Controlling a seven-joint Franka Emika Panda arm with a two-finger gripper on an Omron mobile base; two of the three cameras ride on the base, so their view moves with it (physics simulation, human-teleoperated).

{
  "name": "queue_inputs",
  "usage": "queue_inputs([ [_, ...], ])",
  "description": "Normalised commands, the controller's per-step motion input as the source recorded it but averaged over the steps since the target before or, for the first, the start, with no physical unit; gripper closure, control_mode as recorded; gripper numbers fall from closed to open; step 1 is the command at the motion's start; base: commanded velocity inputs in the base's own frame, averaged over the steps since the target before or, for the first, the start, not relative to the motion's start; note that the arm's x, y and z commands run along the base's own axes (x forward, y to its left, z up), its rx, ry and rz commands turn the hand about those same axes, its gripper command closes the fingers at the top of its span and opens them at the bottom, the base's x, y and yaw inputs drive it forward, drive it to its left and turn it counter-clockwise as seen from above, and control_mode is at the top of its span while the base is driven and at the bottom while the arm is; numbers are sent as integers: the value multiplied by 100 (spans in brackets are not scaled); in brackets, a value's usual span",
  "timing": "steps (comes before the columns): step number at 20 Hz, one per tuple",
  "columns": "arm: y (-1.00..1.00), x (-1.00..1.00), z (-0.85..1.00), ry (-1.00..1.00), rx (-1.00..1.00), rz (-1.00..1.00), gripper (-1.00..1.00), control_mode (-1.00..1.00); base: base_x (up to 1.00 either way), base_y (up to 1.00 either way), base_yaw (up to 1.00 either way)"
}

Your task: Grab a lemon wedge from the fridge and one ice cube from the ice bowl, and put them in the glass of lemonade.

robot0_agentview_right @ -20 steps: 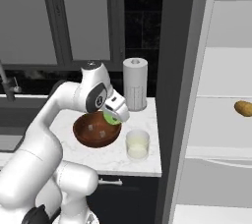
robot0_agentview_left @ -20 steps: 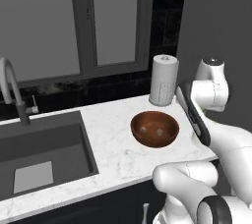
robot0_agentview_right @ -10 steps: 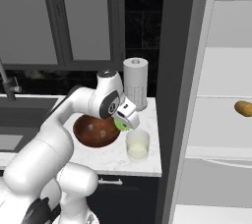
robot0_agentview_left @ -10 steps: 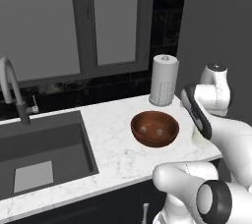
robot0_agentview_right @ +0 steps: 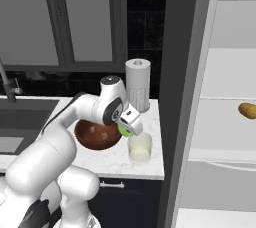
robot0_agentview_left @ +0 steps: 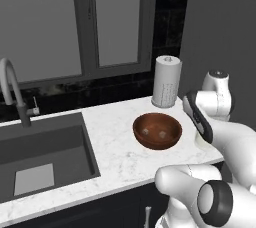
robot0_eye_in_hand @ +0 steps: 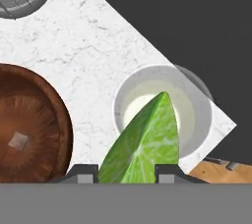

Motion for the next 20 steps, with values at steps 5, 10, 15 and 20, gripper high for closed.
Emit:
queue_inputs([
  [5,-2,20,-2,0,0,0,100,-100,0,0,0],
  [10,-18,18,-7,1,0,0,100,-100,0,0,0],
  [15,-18,0,-10,0,0,0,100,-100,0,0,0],
  [20,-21,0,0,0,0,-5,100,-100,0,0,0],
])
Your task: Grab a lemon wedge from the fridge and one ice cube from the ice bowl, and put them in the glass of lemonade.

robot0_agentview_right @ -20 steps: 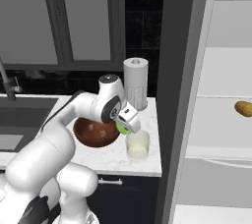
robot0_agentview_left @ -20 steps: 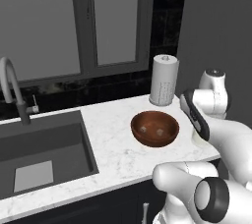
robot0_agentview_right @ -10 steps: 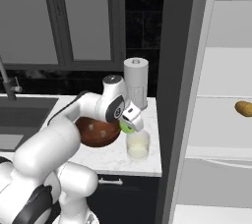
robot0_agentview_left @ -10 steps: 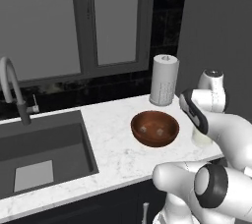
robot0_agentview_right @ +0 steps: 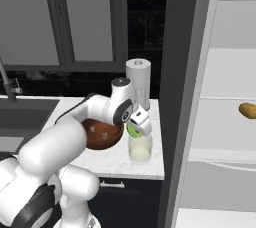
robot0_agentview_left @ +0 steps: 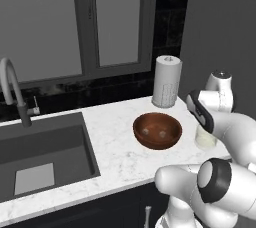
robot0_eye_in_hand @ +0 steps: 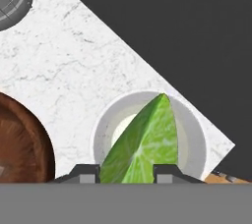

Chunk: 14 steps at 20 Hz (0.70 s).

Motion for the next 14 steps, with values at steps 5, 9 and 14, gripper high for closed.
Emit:
queue_inputs([
  [5,-22,0,-8,-1,0,-3,100,-100,0,0,0],
  [9,-2,0,-22,0,0,0,100,-100,0,0,0],
  [14,0,-2,-33,-2,0,0,100,-100,0,0,0],
])
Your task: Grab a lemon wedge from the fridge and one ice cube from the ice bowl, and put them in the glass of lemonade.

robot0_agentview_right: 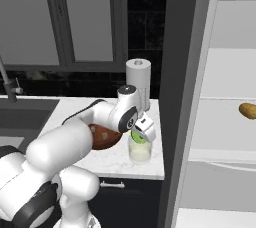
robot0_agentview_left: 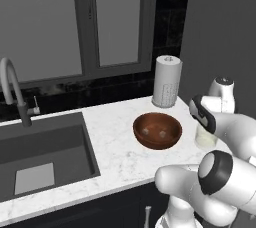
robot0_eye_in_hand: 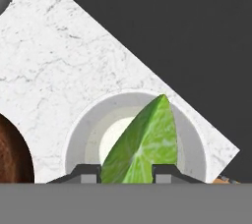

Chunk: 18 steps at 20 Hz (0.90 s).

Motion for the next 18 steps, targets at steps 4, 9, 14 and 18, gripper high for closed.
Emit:
queue_inputs([
  [4,0,0,-10,0,0,0,100,-100,0,0,0],
  [9,0,0,0,0,0,0,-100,-100,0,0,0],
  [14,0,-3,0,-1,0,0,-100,-100,0,0,0],
  [18,0,-21,36,-12,6,1,-100,-100,0,0,0],
])
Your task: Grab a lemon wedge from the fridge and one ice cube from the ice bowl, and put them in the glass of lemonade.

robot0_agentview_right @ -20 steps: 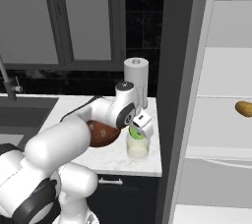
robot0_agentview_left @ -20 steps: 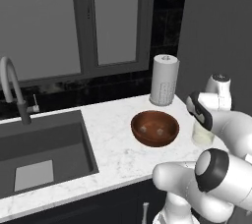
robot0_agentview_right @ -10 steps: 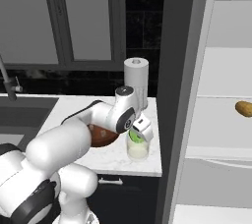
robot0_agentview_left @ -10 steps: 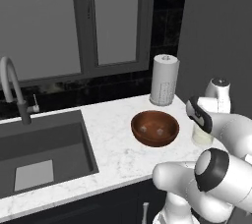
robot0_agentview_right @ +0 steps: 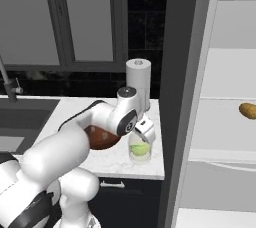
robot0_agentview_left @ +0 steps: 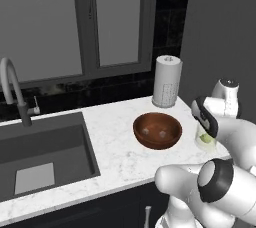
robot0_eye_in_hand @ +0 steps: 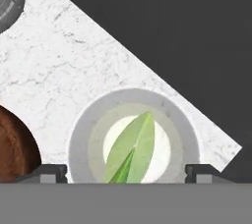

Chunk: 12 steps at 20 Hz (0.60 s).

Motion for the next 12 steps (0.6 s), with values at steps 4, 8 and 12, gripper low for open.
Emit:
queue_inputs([
  [4,6,-31,66,-22,9,7,-100,-100,0,0,0],
  [8,12,-14,65,-9,7,11,-100,-100,0,0,0],
  [12,11,-4,44,-1,3,19,-100,-100,0,0,0],
])
